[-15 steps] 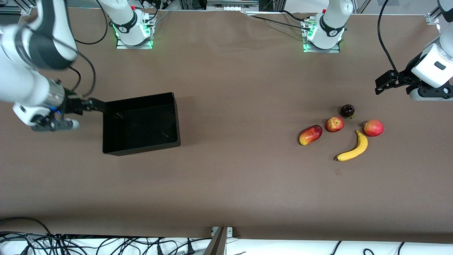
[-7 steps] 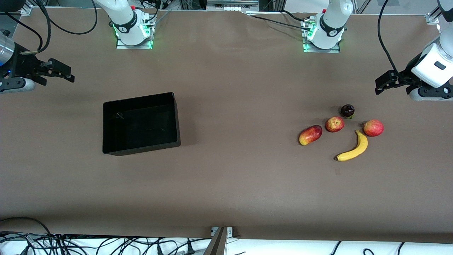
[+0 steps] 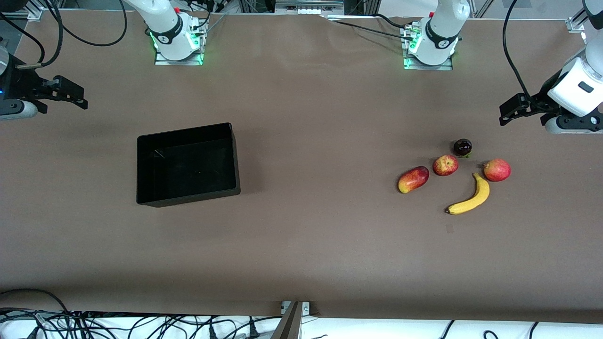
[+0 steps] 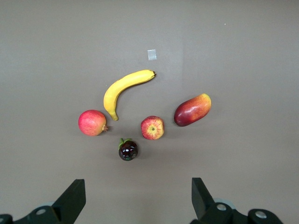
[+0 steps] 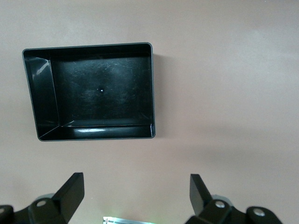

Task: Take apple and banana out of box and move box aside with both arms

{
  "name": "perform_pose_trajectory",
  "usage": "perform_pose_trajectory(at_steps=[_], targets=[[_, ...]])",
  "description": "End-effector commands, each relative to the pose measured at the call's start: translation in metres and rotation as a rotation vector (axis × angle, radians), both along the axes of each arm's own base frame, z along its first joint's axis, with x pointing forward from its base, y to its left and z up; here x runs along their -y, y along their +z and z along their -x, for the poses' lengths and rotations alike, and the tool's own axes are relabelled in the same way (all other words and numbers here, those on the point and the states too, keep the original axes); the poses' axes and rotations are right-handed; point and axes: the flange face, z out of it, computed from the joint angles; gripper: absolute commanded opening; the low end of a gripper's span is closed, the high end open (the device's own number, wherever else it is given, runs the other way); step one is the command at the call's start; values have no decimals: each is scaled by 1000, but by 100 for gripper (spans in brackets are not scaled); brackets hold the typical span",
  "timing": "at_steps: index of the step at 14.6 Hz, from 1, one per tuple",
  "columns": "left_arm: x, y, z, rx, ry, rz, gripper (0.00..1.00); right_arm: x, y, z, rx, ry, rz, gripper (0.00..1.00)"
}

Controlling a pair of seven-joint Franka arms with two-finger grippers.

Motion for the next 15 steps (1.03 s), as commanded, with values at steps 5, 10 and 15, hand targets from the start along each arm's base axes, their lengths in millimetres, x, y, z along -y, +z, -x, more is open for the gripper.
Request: perform_pose_trajectory(at_steps=[5, 10, 15], targets=[[1, 5, -3, -5, 5, -20, 100, -6, 15, -4, 18, 7, -9, 100], [1, 5, -3, -5, 5, -20, 100, -5, 16, -8, 21, 9, -14, 100], [1, 5, -3, -5, 5, -20, 100, -6, 17, -8, 23, 9, -14, 100]])
